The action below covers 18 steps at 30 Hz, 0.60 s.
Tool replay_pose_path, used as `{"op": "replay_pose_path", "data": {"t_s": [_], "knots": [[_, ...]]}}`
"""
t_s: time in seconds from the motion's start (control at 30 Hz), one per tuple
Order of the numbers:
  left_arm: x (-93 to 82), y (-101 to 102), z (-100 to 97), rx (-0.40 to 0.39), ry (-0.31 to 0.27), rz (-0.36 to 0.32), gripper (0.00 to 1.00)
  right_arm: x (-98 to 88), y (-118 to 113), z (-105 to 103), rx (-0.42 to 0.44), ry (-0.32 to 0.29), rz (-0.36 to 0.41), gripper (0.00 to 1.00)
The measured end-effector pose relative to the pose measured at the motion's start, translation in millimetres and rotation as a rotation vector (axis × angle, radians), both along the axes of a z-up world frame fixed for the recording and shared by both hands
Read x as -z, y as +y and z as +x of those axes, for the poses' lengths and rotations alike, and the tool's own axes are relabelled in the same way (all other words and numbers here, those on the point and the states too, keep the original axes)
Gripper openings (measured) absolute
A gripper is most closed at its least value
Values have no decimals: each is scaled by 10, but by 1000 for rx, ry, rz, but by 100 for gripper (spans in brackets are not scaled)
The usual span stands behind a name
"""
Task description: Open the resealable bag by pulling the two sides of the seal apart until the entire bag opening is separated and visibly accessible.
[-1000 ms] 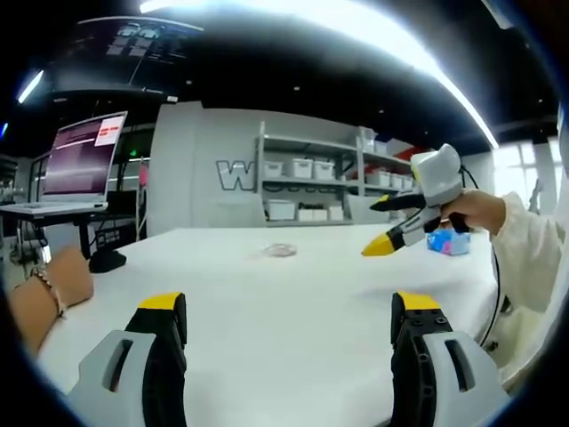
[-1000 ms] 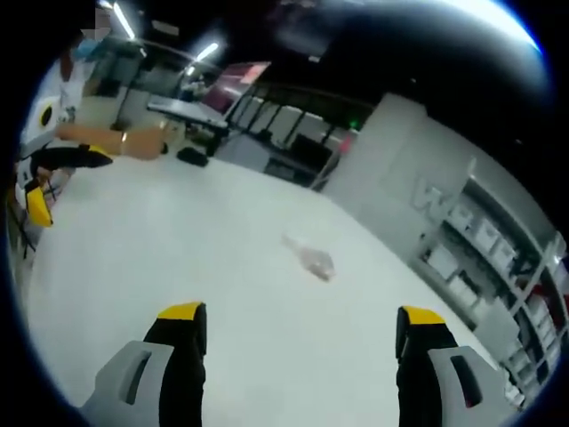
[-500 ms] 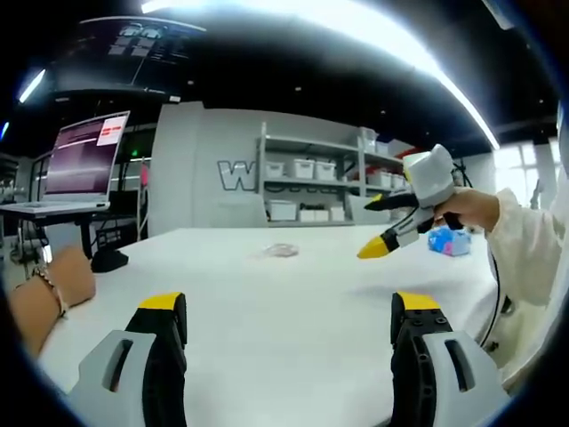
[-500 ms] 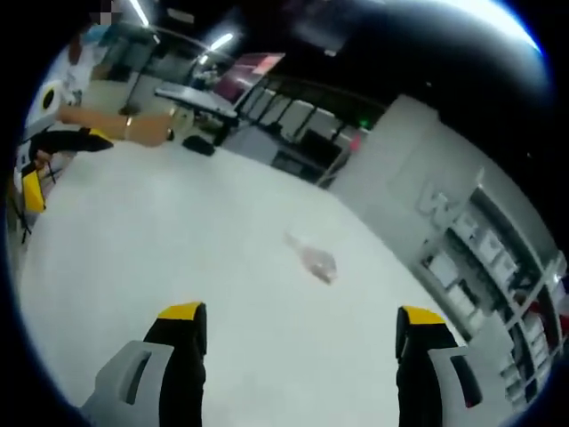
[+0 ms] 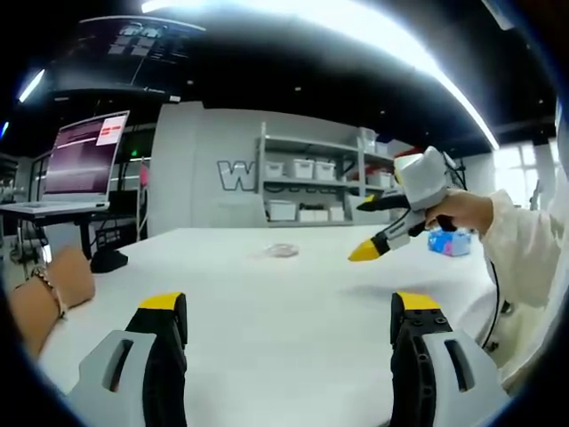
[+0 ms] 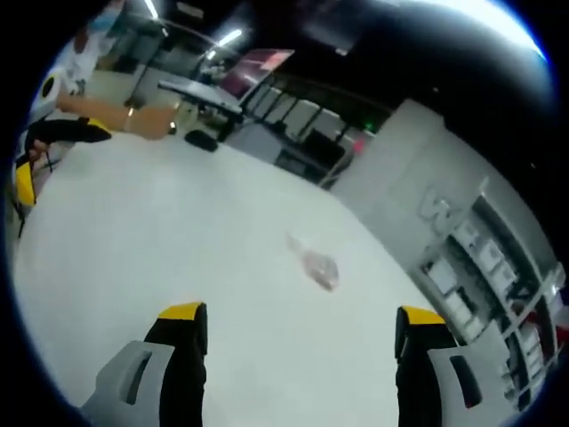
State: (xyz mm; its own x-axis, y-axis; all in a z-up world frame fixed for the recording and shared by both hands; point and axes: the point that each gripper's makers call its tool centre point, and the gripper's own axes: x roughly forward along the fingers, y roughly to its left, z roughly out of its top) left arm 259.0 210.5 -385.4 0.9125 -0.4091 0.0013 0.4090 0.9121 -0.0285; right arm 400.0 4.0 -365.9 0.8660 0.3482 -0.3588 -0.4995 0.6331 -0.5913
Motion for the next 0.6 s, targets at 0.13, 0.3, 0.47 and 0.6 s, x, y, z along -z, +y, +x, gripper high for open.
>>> {"op": "replay_pose_path", "data": {"t_s": [0.13,0.3,0.47,0.6], "knots": [[-1,-9,-3,3,0,0,93,0,-8,46,13,-5,17,87],[7,-9,-11,4,1,1,93,-17,-11,92,33,-11,73,85],[5,9,-11,0,-1,0,93,-16,45,146,34,-7,137,85],[15,18,-12,-2,1,2,93,11,88,195,38,1,165,85]]}}
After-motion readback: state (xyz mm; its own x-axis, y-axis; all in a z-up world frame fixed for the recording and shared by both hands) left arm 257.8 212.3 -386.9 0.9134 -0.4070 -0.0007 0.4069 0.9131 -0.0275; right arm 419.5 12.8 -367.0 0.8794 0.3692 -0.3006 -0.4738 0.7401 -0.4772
